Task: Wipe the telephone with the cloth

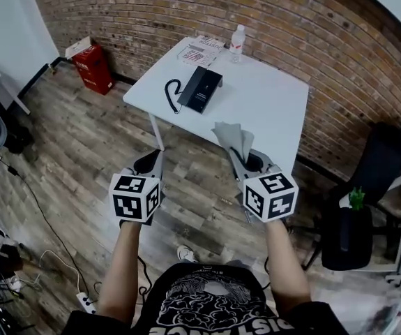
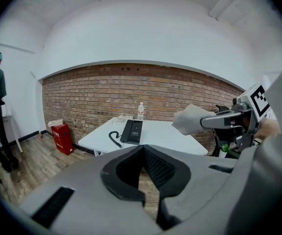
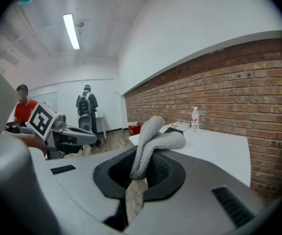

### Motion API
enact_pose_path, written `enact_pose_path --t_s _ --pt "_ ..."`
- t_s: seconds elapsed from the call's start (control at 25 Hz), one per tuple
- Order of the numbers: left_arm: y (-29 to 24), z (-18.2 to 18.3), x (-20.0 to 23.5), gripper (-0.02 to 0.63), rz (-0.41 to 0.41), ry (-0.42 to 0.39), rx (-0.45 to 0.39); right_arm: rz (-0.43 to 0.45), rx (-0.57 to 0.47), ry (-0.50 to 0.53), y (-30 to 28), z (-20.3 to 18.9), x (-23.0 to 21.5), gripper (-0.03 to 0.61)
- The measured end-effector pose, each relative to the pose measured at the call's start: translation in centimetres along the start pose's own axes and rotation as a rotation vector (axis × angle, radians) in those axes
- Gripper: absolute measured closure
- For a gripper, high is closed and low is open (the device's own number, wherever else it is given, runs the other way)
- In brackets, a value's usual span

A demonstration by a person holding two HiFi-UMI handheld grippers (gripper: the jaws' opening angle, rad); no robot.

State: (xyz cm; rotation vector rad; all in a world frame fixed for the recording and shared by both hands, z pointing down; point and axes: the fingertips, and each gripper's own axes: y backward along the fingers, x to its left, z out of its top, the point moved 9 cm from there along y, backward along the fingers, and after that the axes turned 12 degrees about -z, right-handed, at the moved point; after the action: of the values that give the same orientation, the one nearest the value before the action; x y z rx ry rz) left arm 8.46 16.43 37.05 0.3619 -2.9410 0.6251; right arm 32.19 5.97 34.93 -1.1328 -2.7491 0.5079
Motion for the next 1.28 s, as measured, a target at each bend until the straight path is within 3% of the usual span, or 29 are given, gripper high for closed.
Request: enact_pose_path --t_s 0.36,0.8,1.28 --pt "-1.1 0.8 4.0 0.607 -0.044 -0.028 0.012 -0.057 -0.023 -0.024 -2.8 1.3 1.4 0.568" --pt "-2.3 1.5 8.6 0.607 -0.005 -0.026 0.026 -0.040 -0.031 -0.039 -7.9 2.3 1.6 0.568" --pt "-8.5 4.4 16.6 0.607 0.051 -0.005 0.043 -0.015 -0.020 -0.040 -18.3 5.1 -1.6 0.568"
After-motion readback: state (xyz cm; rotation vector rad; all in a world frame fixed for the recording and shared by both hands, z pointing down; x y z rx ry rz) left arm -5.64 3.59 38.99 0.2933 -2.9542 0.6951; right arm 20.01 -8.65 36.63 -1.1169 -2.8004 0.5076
